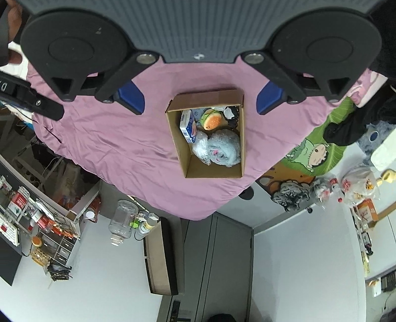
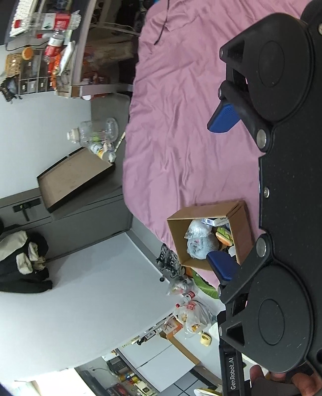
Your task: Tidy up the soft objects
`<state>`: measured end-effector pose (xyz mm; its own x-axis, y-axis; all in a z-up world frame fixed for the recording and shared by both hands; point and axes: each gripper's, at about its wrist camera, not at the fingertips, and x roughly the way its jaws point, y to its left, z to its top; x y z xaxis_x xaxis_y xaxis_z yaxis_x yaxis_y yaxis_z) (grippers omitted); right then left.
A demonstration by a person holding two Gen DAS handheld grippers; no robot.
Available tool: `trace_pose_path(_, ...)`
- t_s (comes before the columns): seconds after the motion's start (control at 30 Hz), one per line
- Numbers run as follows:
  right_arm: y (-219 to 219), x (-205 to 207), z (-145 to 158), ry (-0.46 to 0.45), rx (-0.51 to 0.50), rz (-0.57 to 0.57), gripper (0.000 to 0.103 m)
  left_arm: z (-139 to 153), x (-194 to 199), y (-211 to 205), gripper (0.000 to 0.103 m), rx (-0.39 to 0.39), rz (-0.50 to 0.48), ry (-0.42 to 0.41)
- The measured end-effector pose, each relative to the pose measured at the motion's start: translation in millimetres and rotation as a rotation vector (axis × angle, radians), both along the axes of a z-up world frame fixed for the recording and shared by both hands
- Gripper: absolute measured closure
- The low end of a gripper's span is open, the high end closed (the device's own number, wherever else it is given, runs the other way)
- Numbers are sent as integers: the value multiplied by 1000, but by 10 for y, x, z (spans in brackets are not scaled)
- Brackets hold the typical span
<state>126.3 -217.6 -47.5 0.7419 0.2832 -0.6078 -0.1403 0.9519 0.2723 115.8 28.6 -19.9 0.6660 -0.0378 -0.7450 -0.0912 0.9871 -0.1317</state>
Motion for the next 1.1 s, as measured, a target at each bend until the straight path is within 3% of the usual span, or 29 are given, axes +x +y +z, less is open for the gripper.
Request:
trace_pose_path(0.43, -30, -326, 181, -6, -44, 6, 0, 181, -426, -118, 2, 49, -3, -34)
trace_pose_path(0.9, -204, -609, 350, -59, 29, 27, 0, 324, -669, -147, 1, 53, 24, -62)
trace_pose_path(1.1, -249, -705, 382, -75, 14, 18, 0, 417, -790, -238, 1, 61, 13, -91)
